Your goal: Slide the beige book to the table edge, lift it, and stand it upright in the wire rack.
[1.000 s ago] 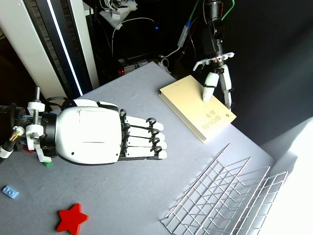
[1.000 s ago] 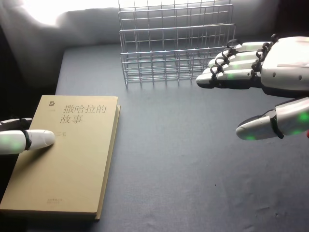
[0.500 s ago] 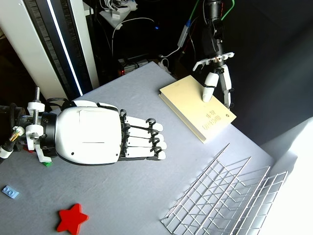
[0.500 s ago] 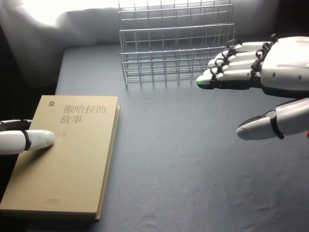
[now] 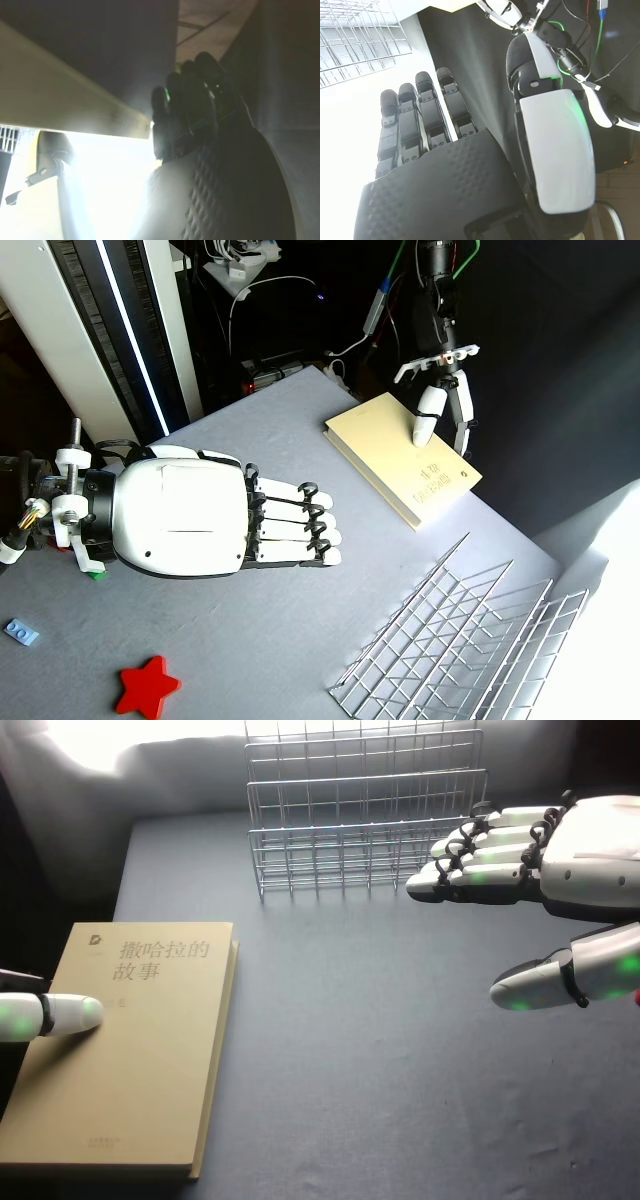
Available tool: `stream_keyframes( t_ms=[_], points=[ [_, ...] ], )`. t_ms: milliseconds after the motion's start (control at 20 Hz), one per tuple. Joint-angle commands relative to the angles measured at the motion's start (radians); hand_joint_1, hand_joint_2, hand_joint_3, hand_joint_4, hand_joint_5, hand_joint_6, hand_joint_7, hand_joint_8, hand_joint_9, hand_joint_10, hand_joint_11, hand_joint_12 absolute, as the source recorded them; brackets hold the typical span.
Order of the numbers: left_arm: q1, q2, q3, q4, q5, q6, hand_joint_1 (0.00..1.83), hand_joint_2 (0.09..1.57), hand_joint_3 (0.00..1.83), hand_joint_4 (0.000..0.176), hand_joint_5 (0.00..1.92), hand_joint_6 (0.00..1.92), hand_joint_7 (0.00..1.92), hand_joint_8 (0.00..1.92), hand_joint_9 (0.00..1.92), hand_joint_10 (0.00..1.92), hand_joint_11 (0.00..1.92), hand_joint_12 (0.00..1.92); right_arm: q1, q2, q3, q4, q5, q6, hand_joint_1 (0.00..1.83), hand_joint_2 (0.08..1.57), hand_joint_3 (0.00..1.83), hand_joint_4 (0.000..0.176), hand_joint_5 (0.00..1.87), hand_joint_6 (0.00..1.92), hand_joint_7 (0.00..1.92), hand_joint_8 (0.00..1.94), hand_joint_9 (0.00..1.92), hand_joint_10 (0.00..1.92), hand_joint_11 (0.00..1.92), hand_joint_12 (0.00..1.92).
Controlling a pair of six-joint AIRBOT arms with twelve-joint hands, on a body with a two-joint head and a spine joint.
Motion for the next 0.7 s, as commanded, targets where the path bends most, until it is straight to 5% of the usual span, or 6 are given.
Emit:
stream_keyframes(
  t_ms=[0, 50, 100, 150, 650],
  points=[
    [0.001, 0.011, 0.0, 0.001, -0.061, 0.004, 0.95, 1.05, 0.0, 0.0, 0.61, 0.25, 0.56, 0.71, 0.37, 1.11, 0.09, 1.65, 0.015, 0.006, 0.001, 0.048, 0.071, 0.0, 0.14, 1.19, 0.0, 0.0, 0.11, 0.0, 0.17, 0.0, 0.13, 0.01, 0.0, 0.43],
    [0.001, 0.013, -0.002, 0.001, -0.061, 0.004, 1.0, 1.05, 0.0, 0.0, 0.56, 0.54, 0.51, 1.05, 0.39, 1.33, 0.16, 1.74, 0.015, 0.006, 0.001, 0.048, 0.071, 0.0, 0.14, 1.19, 0.0, 0.0, 0.11, 0.0, 0.16, 0.0, 0.12, 0.0, 0.0, 0.42],
    [0.001, 0.016, -0.003, 0.001, -0.061, 0.004, 1.0, 1.05, 0.0, 0.0, 0.56, 0.54, 0.51, 1.05, 0.39, 1.33, 0.16, 1.74, 0.015, 0.006, 0.001, 0.048, 0.071, 0.0, 0.14, 1.19, 0.0, 0.0, 0.11, 0.0, 0.16, 0.0, 0.12, 0.0, 0.0, 0.42],
    [0.0, 0.018, -0.004, 0.001, -0.061, 0.004, 1.2, 1.22, 0.01, 0.0, 0.68, 1.18, 0.83, 1.47, 0.74, 1.65, 0.53, 1.9, 0.015, 0.006, 0.001, 0.048, 0.071, 0.0, 0.13, 1.19, 0.0, 0.0, 0.12, 0.0, 0.16, 0.0, 0.13, 0.0, 0.0, 0.42],
    [-0.049, 0.057, -0.014, 0.002, -0.041, 0.029, 1.22, 1.22, 0.0, 0.0, 0.74, 1.14, 0.85, 1.5, 0.84, 1.69, 0.63, 1.9, 0.015, 0.006, 0.001, 0.048, 0.071, 0.0, 0.1, 1.2, 0.0, 0.0, 0.12, 0.0, 0.2, 0.0, 0.15, 0.0, 0.0, 0.41]
  ],
)
